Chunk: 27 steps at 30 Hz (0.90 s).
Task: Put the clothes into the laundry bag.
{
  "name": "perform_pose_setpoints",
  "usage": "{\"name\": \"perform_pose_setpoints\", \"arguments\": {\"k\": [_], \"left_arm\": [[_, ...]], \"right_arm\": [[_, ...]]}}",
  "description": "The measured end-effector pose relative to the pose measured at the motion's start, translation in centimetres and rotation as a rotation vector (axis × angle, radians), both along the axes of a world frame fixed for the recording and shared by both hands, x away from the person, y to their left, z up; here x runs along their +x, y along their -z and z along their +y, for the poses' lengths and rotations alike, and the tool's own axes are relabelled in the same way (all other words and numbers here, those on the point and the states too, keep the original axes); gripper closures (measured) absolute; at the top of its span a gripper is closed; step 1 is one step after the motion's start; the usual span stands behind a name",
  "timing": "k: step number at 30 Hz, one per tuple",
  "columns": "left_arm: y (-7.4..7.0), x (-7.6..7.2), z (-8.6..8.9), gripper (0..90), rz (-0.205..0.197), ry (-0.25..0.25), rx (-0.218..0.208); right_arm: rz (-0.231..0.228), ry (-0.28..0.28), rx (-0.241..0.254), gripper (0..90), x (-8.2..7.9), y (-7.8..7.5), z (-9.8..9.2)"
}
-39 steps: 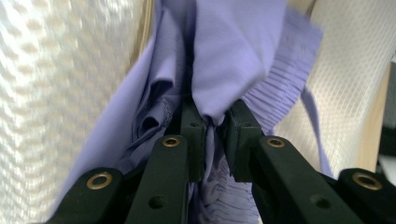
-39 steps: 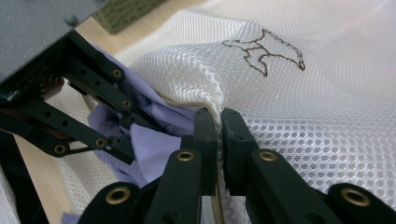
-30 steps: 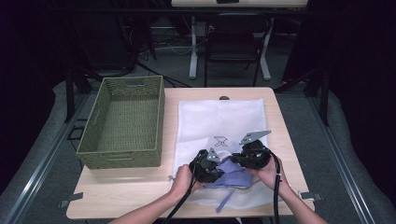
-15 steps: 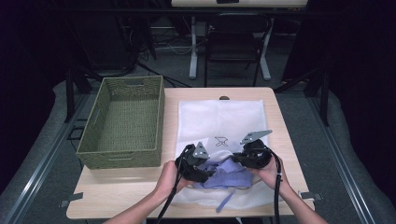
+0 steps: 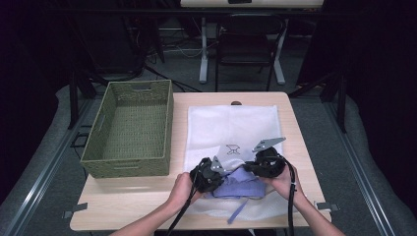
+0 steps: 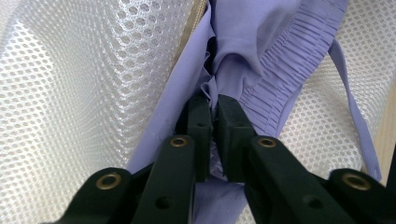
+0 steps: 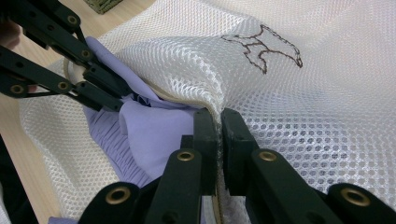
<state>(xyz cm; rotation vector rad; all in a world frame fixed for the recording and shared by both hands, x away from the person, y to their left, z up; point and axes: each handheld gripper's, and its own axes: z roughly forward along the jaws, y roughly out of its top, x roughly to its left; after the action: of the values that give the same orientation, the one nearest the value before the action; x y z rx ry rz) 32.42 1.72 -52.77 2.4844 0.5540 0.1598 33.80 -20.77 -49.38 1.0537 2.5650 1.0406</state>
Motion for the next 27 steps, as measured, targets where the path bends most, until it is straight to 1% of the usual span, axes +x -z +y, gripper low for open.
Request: {"name": "perform_pose_setpoints", "arguments": {"k": [5,8,9,10,12,14,15,16,18,19,20,22,23,24,25,26,27], "left_arm": [[0.6,0.2,-0.9,87.8,-0.004,-0.006,-0.012],[0.6,0.4,-1.5,87.9,-0.032,-0.026,-0.034],[0.7,0.7,-1.7,87.9,-0.039,-0.038,-0.052],[0.9,1.0,-1.9,87.9,-0.036,-0.054,-0.072],[1.5,1.3,-2.1,87.6,-0.025,-0.058,-0.068],[1.6,1.2,-2.1,86.3,-0.024,-0.054,-0.068],[1.5,1.2,-2.0,84.5,-0.024,-0.044,-0.064],[1.1,1.0,-1.7,81.1,-0.021,-0.037,-0.070],[0.5,0.8,-1.3,76.6,-0.007,-0.017,-0.077],[0.3,0.7,-1.1,75.0,0.007,-0.006,-0.091],[0.0,0.5,-0.9,73.8,0.031,0.016,-0.110],[-0.4,0.1,-0.7,70.9,0.013,0.026,-0.085],[-0.7,-0.1,-0.5,69.3,0.011,0.034,-0.089],[-0.9,-0.2,-0.4,68.0,0.012,0.032,-0.092],[-1.2,-0.3,-0.2,66.4,-0.001,0.028,-0.086],[-1.6,-0.4,0.0,63.4,-0.023,0.018,-0.079],[-1.9,-0.4,0.3,61.0,-0.029,0.010,-0.076]], "right_arm": [[-0.004,-0.003,0.000,86.2,-0.1,-0.1,0.0],[-0.007,-0.003,0.011,86.3,-0.1,-0.3,0.1],[-0.014,-0.005,0.016,86.2,-0.2,-0.5,0.1],[-0.018,-0.006,0.023,86.3,-0.3,-0.7,0.1],[-0.019,-0.007,0.032,86.2,-0.4,-0.9,0.2],[-0.014,-0.013,0.024,86.2,-0.3,-0.7,0.2],[-0.009,-0.010,0.019,86.2,-0.3,-0.4,0.2],[-0.003,-0.009,0.011,86.2,-0.3,-0.2,0.2],[-0.001,-0.004,0.014,86.2,-0.2,-0.2,0.0],[-0.003,-0.003,0.014,86.2,-0.2,-0.2,-0.1],[-0.005,-0.004,0.012,86.2,-0.2,-0.2,-0.1],[0.001,-0.002,0.015,86.2,-0.1,-0.2,-0.2],[0.002,-0.003,0.016,86.2,-0.1,-0.1,-0.2],[0.007,-0.003,0.021,86.2,-0.1,-0.1,-0.3],[0.009,-0.003,0.023,86.2,-0.1,-0.1,-0.3],[0.007,-0.004,0.022,86.2,0.0,-0.1,-0.4],[0.008,-0.003,0.023,86.2,0.0,-0.1,-0.4]]}}
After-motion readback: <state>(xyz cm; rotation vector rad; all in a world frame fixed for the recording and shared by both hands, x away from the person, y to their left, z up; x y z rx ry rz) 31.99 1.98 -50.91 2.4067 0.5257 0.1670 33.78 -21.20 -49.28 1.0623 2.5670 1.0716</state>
